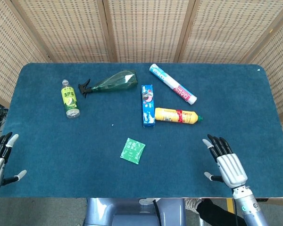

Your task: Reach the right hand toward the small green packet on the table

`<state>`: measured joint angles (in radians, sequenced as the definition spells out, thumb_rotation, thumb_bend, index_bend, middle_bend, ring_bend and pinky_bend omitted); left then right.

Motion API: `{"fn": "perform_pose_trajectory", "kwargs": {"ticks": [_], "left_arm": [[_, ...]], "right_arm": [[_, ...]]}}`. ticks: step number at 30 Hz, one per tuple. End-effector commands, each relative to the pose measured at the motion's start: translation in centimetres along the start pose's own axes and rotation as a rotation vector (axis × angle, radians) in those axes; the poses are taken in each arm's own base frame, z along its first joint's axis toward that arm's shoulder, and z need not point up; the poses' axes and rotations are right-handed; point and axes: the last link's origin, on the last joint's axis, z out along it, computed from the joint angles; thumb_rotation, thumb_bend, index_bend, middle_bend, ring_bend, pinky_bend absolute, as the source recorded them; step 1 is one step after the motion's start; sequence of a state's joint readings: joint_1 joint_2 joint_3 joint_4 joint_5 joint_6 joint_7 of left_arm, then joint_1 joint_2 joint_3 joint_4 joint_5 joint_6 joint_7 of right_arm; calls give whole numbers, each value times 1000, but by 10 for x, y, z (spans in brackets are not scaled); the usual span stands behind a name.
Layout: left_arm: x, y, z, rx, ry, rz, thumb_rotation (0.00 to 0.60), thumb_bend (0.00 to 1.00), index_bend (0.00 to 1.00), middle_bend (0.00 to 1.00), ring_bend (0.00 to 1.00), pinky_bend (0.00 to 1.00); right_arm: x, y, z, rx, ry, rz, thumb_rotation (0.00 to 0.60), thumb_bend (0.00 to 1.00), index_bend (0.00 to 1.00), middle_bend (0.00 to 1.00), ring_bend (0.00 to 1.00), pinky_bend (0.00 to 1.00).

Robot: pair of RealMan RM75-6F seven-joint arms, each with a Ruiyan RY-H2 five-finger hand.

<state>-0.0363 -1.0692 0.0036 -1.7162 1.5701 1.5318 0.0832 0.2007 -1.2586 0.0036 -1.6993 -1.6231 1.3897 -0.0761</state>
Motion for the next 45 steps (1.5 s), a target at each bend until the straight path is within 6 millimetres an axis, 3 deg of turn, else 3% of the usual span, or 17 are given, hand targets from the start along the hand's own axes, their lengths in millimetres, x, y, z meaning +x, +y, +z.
{"fn": "perform_pose_trajectory", "kwargs": {"ticks": [1,14,16,17,19,22,24,27,36,42,45], "left_arm": [[1,0,0,0,2,-1,592,44,0,0,0,0],[3,-2,-1,9,6,-6,593,43,0,0,0,0],[3,-3,-1,12,5,-7,591,43,0,0,0,0],[3,-3,-1,13,5,-8,592,44,0,0,0,0],[3,-3,-1,13,5,-7,591,44,0,0,0,0],[2,-1,-1,7,6,-4,594,44,0,0,0,0],[3,-1,-1,7,9,-6,594,44,0,0,0,0],[3,-2,0,11,10,-7,593,44,0,0,0,0],[2,-5,1,16,10,-20,591,44,0,0,0,0],[2,-6,2,16,3,-26,592,43,0,0,0,0],[0,-7,2,16,-5,-25,592,44,0,0,0,0]], "right_arm": [[0,0,0,2,-1,0,600,57,0,0,0,0],[0,-4,2,20,21,-3,600,57,0,2,0,0],[0,-7,5,30,44,4,600,64,0,49,8,4],[1,-9,7,36,57,5,600,68,0,129,61,42],[2,-16,16,68,93,-5,600,82,0,357,264,192],[-3,-29,34,111,65,-65,600,143,0,705,625,490],[-6,-42,47,142,40,-117,600,173,0,818,747,586],[-17,-60,61,173,-24,-165,600,231,24,911,871,696],[-56,-101,88,208,-235,-238,600,393,93,955,958,797],[-74,-123,96,219,-322,-245,600,600,86,971,974,812],[-83,-136,97,236,-362,-243,600,658,81,972,975,812]]}}
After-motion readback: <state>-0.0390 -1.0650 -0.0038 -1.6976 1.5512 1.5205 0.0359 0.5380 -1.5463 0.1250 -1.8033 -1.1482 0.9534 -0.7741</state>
